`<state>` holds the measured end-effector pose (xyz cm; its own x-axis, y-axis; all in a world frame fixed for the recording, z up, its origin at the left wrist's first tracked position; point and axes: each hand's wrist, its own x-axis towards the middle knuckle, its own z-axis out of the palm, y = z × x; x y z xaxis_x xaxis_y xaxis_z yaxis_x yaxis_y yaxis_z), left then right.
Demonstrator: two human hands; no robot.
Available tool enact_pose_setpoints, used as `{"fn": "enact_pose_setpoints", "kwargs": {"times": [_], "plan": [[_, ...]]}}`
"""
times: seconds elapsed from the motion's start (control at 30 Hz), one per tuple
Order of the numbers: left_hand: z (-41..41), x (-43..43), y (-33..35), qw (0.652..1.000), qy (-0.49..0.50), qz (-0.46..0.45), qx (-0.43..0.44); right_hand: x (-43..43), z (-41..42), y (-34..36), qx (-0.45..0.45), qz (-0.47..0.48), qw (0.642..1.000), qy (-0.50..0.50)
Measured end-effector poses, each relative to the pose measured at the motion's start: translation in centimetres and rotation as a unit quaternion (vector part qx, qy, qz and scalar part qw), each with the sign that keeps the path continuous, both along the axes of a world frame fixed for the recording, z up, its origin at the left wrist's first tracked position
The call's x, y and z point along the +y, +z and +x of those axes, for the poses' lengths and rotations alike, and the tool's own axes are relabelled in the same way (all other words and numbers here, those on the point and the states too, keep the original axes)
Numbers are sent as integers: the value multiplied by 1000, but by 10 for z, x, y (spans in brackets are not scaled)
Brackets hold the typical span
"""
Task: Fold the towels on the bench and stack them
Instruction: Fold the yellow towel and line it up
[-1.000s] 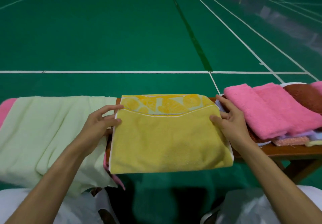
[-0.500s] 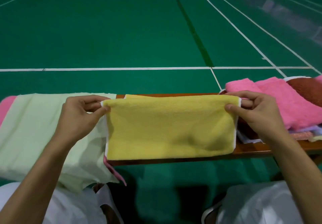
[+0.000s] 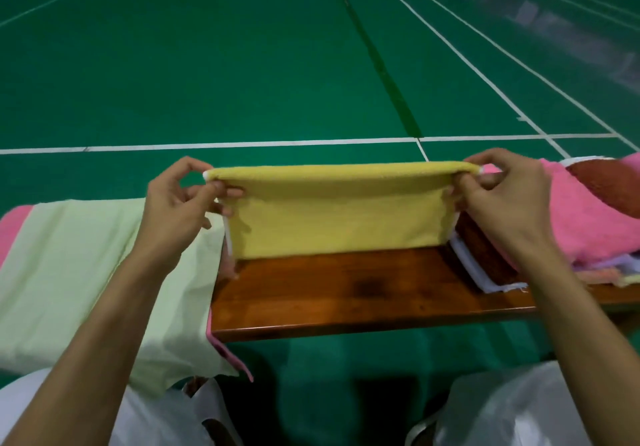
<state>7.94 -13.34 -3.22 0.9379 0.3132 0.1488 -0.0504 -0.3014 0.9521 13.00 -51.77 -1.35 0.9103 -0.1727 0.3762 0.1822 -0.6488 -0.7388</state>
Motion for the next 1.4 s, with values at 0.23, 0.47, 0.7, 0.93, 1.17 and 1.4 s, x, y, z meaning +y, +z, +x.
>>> {"fn": "enact_pose_setpoints", "kwargs": {"times": [0.23,0.47,0.7,0.93,1.17,1.4], "plan": [[-22,13,6,999,-35,26,1,-14,-15,4,20,-34,998,52],[-36,11,-17,960,-7,238,145,-27,-26,-13,186,-381,904,50],[-14,-51,-61,932,-10,361,26,45,-21,-78,148,-290,940,107],[4,-107,-100,874,-160,456,44,92,-18,-118,112,-362,895,235],[8,-93,-120,837,-135,518,109,79,-11,-130,150,-396,879,221],[9,-51,-124,846,-91,512,115,30,4,-132,171,-377,901,128]]}}
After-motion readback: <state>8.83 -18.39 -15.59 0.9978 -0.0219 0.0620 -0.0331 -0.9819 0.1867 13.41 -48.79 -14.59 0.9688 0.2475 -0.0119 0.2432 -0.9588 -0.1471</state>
